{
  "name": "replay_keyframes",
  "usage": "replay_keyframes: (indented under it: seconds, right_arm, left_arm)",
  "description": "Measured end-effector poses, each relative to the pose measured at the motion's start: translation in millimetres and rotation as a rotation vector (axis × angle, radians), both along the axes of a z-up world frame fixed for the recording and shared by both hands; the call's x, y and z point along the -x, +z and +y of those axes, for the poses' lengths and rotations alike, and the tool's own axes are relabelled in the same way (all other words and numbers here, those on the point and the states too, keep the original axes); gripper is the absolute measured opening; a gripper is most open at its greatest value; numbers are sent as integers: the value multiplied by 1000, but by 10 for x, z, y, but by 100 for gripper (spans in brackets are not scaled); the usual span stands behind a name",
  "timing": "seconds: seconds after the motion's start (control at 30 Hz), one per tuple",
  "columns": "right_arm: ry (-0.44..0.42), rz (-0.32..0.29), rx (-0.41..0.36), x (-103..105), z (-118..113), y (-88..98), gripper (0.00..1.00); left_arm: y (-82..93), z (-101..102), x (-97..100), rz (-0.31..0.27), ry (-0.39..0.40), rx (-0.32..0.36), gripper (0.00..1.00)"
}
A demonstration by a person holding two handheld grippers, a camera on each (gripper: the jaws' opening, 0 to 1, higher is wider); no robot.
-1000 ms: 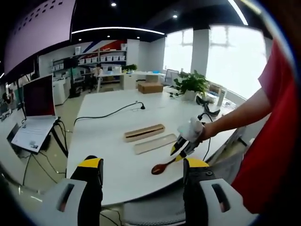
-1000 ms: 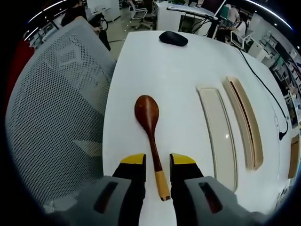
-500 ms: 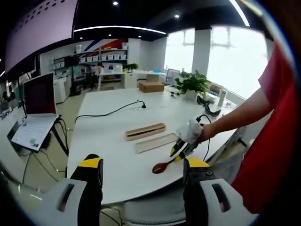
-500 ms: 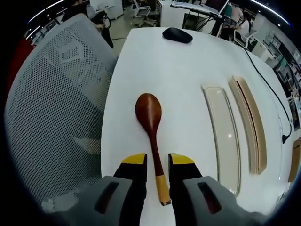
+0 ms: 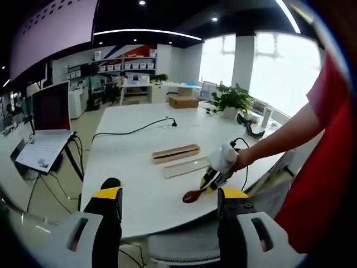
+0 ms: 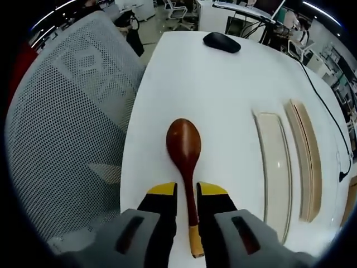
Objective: Arrange the utensils inside the cutlery case until each visible utensil rests in its matching compartment.
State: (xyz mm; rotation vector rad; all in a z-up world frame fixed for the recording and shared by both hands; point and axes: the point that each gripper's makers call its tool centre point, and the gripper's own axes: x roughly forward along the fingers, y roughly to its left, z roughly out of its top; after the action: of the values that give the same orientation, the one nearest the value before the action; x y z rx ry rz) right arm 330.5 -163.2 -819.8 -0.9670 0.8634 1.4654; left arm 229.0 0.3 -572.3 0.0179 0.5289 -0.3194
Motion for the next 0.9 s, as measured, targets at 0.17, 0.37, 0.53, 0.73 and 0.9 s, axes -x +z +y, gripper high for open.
replay_keyframes:
  seconds: [0.17,0.37,0.53,0.73,0.9]
  right_arm:
    - [19,-7,8,-8,1,-1,8]
    - [17,0,13,-7,5,-5,3]
    - [-5,43,-2,0,33,8,2]
    - [-13,44,26,-29,-50,26,1]
    - [-34,45,12,-68,-94,66,1]
  left_arm:
    - [-23,9,20,4,7,4,70]
    - [-39,4,27,6,9,9,71]
    - [-41,-1,18,7,4,9,70]
    - [-15,9,-2,0,1,6,70]
    - [-28,14,8,3,2,5,70]
